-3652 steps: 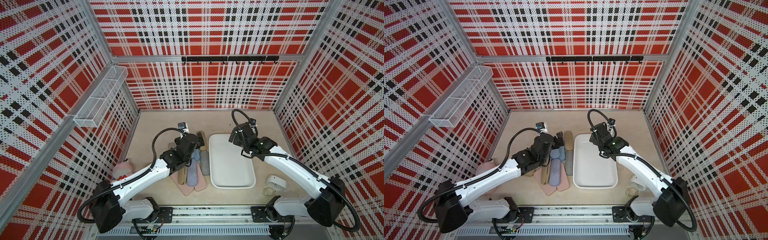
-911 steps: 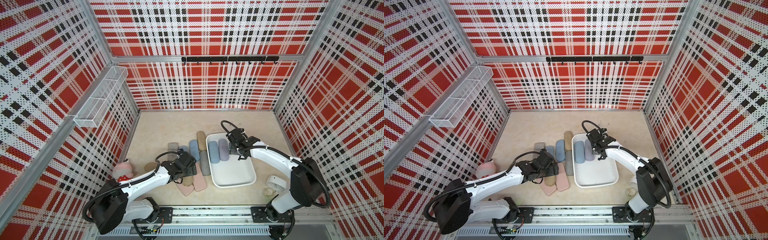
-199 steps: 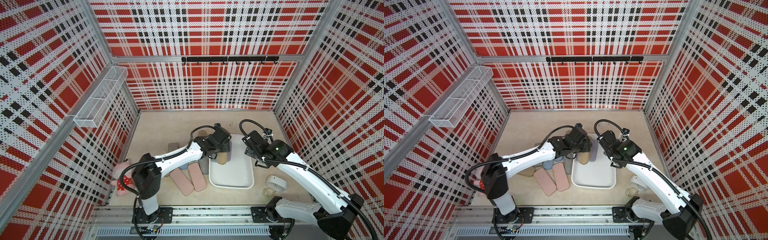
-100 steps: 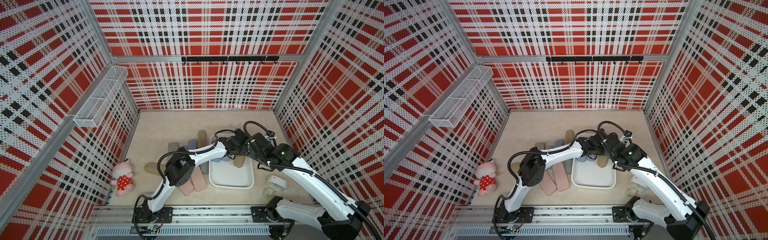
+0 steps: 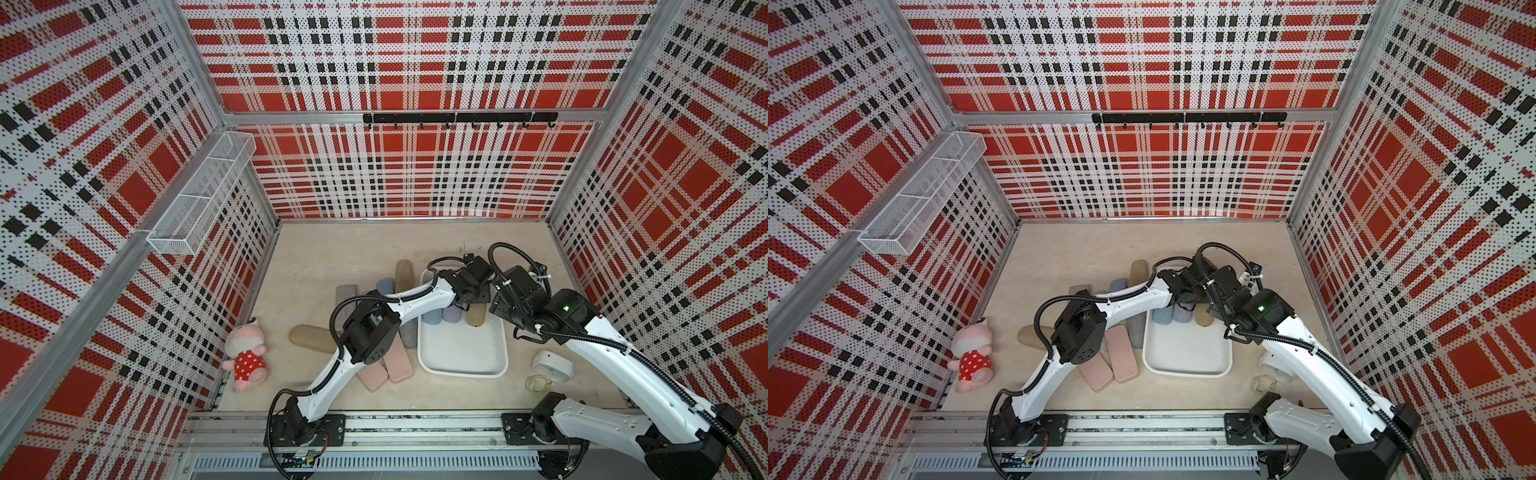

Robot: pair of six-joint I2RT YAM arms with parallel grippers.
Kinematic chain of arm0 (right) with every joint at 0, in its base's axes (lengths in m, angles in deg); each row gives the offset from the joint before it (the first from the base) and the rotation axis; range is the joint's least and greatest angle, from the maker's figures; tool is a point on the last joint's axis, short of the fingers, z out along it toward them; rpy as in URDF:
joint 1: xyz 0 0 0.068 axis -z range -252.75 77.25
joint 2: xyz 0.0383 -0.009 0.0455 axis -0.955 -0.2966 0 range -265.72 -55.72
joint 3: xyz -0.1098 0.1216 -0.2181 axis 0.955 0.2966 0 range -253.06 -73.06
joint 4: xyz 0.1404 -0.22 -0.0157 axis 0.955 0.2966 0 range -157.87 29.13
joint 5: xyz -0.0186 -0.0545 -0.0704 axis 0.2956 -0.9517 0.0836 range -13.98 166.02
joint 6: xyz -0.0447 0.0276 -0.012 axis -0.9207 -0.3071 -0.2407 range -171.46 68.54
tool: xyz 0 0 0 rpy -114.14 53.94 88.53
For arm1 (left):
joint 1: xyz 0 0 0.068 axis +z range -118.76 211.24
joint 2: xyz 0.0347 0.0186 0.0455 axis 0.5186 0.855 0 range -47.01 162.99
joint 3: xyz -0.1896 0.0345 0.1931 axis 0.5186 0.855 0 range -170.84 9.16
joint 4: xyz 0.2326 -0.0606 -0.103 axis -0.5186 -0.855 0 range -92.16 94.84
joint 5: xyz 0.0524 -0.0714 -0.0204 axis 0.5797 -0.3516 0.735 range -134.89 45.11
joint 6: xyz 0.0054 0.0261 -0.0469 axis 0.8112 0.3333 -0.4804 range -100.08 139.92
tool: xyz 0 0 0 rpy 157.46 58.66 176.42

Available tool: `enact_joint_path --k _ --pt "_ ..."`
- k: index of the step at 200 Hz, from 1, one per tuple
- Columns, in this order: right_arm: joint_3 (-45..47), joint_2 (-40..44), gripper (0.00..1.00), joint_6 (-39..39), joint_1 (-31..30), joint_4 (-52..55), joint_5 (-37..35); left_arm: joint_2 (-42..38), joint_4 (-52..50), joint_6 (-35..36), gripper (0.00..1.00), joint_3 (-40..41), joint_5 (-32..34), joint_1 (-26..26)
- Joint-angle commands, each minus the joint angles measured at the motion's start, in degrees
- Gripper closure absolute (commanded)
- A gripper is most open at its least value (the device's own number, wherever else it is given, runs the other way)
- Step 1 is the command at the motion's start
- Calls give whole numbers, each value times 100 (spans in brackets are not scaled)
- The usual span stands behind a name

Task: Put the glasses cases into the storage boxes
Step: Place the glasses case in the storage box.

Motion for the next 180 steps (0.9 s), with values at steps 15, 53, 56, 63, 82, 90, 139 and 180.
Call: enact_joint_path --k 15,53,56,63,82,90,139,180 --pt "142 135 26 87 30 -16 7 219 -6 -126 47 -284 20 47" --pt "178 179 27 87 30 -32 38 322 -5 -206 41 -321 3 69" --pt "179 183 27 87 30 -29 37 323 0 -212 40 -327 7 69" --pt "188 201 27 88 30 -15 37 331 -5 -222 38 -334 4 77" --pt "188 243 27 87 27 28 30 344 7 -221 27 -390 -57 78" --pt "180 253 27 88 30 62 14 324 5 -223 24 -413 -75 69" --pt "53 206 27 -4 30 97 66 -100 64 -284 17 -295 -83 -15" --pt "-20 -78 28 -397 -94 -301 435 -1145 201 -150 19 452 356 10"
